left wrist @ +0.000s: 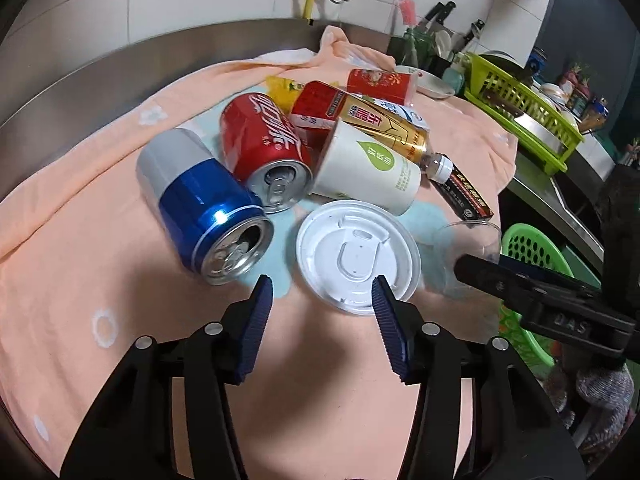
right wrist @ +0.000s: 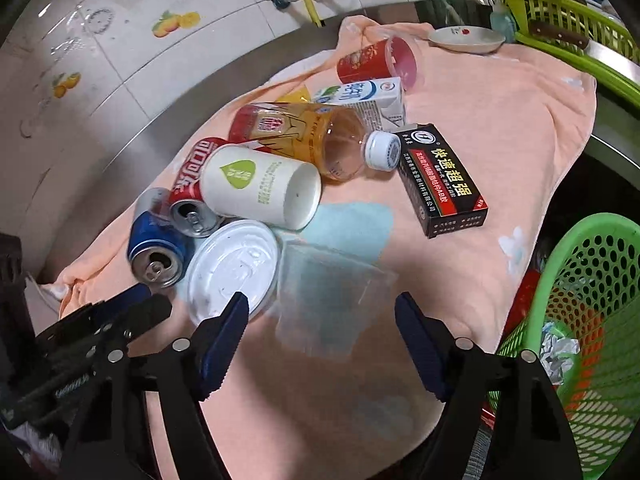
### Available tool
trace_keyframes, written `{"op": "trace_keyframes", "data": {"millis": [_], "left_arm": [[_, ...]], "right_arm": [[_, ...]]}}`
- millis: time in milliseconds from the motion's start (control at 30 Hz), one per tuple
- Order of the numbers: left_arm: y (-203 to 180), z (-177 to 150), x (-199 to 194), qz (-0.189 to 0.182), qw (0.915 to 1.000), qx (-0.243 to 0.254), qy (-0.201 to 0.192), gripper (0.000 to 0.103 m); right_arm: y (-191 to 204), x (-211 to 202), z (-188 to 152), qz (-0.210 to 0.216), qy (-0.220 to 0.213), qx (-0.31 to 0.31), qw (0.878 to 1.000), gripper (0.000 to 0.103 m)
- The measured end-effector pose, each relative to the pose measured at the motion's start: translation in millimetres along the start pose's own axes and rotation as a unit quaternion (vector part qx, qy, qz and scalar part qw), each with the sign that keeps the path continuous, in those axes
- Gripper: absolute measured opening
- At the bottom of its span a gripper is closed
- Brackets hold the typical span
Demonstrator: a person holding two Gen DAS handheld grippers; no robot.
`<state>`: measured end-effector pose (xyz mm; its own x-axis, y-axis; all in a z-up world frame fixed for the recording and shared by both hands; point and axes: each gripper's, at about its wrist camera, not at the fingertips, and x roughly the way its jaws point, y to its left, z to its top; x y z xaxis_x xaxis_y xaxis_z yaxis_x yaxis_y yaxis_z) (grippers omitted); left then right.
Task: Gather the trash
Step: 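Grasp the white cup lid with the left tool while the right tool grasps the clear cup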
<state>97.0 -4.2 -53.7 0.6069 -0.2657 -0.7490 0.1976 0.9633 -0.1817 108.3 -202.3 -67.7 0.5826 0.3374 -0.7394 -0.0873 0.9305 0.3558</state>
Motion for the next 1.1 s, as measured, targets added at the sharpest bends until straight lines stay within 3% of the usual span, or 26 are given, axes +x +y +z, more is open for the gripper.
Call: {"op": "trace_keyframes", "data": {"millis": [267, 600, 767, 967, 1100], "left_arm": [[3.4, 6.7, 19.1, -0.002, 0.9997, -0.019, 0.017, 0.039], [10.9, 8.1, 41.9, 0.009, 0.9980, -0.046, 0.042, 0.038], [10.7, 10.2, 47.5, 0.014, 0.9978, -0.046, 0.047, 0.038], [11.6, 12.0, 48.5, 0.007, 0.9978, -0.048, 0.046, 0.020], [10.4, 12.1, 49.1, 0.012, 0.9980, -0.044, 0.043, 0.018]], "right_arm": [[-7.5, 14.1, 4.5, 0.003, 0.011, 0.018, 1.000, 0.061], [-18.0, 21.8, 8.8, 0.035, 0.013, 0.045, 0.998, 0.061], [-17.9, 21.8, 11.2, 0.031, 0.009, 0.041, 0.999, 0.061], [-17.7, 6.2, 5.6, 0.024, -0.011, 0.022, 0.999, 0.060], [-20.4, -12.6, 2.3, 0.022, -0.031, 0.010, 0.999, 0.060]]}}
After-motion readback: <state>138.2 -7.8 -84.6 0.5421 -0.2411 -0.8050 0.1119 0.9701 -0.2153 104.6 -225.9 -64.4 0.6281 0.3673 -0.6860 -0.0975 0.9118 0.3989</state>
